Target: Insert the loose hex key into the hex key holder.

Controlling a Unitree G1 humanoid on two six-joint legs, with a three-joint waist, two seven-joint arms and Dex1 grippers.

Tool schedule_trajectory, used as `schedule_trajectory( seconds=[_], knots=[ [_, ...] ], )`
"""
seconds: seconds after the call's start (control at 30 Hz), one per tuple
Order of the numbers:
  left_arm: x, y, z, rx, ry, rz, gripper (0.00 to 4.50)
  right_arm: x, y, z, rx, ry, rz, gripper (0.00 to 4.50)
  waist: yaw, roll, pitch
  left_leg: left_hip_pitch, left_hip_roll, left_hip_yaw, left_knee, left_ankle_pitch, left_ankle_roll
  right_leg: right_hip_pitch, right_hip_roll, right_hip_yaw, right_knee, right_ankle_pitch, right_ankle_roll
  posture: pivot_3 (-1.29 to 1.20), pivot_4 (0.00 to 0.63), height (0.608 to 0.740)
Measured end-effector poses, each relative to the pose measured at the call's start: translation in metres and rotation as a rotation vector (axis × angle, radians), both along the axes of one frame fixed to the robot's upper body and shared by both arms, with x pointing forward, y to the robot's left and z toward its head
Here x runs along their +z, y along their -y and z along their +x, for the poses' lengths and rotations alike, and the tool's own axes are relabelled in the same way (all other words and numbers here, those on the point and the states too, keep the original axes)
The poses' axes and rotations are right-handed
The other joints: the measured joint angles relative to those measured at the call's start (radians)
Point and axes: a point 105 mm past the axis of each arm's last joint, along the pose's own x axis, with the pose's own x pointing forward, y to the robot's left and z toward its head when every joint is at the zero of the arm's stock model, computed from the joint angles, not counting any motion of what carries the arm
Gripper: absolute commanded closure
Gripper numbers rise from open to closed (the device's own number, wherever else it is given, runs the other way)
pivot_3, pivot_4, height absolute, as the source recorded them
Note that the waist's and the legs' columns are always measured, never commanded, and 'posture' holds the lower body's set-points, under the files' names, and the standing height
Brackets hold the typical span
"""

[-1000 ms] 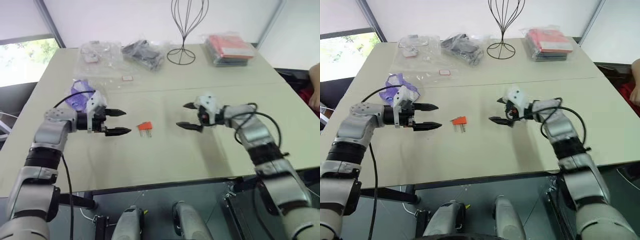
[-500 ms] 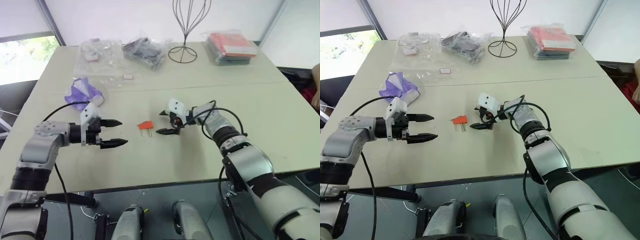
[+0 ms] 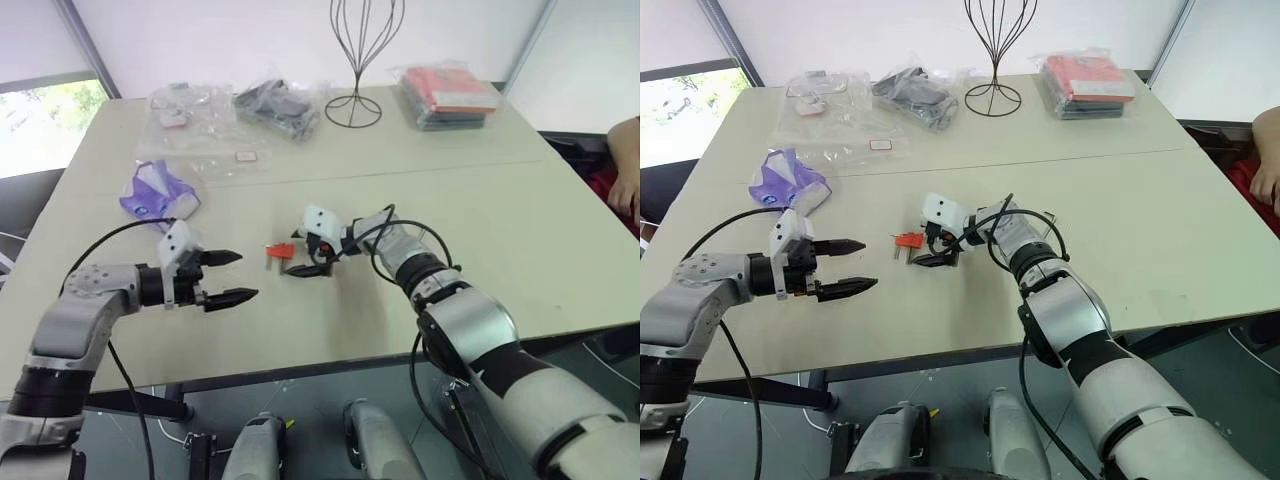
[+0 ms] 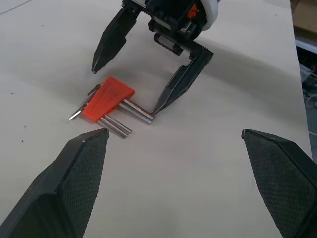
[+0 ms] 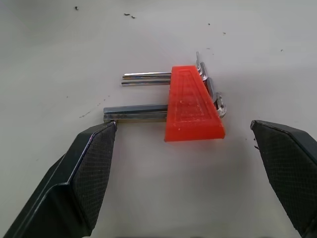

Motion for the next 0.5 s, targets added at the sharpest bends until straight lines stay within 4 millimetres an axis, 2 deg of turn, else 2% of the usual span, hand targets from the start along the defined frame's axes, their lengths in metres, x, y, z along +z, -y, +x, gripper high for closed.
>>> schedule_trajectory(
  seconds=[0.1, 0.17, 0.23, 0.37, 0.4, 0.5],
  knots=[
    [-0.001, -0.001, 0.001, 0.017, 0.002, -0.001, 0.02, -0.001, 0.0, 0.001, -0.024, -0.019, 0.009, 0.0, 0.0, 0.0, 0.0, 0.0, 0.0, 0.0, 0.0, 0.0, 0.0, 0.0, 0.0, 0.0, 0.0, 0.0, 0.0, 0.0, 0.15, 0.74],
    [-0.001, -0.001, 0.002, 0.022, 0.004, -0.003, 0.0, -0.002, -0.001, 0.001, -0.03, -0.018, 0.008, 0.52, -0.001, 0.0, 0.0, 0.0, 0.0, 0.0, 0.0, 0.0, 0.0, 0.0, 0.0, 0.0, 0.0, 0.0, 0.0, 0.0, 0.15, 0.74],
    [-0.002, 0.0, 0.003, 0.031, 0.01, -0.008, 0.0, -0.003, -0.003, 0.001, -0.033, -0.012, 0.003, 1.3, -0.001, 0.0, 0.0, 0.001, 0.0, 0.0, 0.0, 0.0, 0.0, 0.0, 0.0, 0.0, 0.0, 0.0, 0.0, 0.0, 0.15, 0.74],
    [-0.002, 0.001, 0.004, 0.041, 0.016, -0.015, 0.0, -0.004, -0.008, 0.002, -0.051, -0.008, 0.017, 3.26, 0.0, 0.0, 0.0, 0.003, 0.0, 0.0, 0.0, 0.0, 0.0, 0.003, 0.0, 0.0, 0.0, 0.0, -0.001, 0.0, 0.15, 0.74],
    [-0.003, 0.0, 0.004, 0.045, 0.015, -0.015, 0.0, -0.004, -0.009, 0.002, -0.051, -0.006, 0.016, 3.52, -0.001, 0.0, 0.0, 0.005, 0.0, 0.0, 0.0, 0.0, 0.0, 0.004, 0.0, 0.0, 0.0, 0.0, -0.001, 0.0, 0.15, 0.74],
    [-0.004, 0.0, 0.003, 0.05, 0.02, -0.013, 0.0, -0.004, -0.011, 0.002, -0.054, -0.005, 0.02, 3.51, -0.001, 0.0, 0.0, 0.006, 0.0, 0.0, -0.001, 0.0, 0.0, 0.005, 0.0, 0.0, 0.0, 0.0, -0.001, 0.0, 0.15, 0.74]
  ],
)
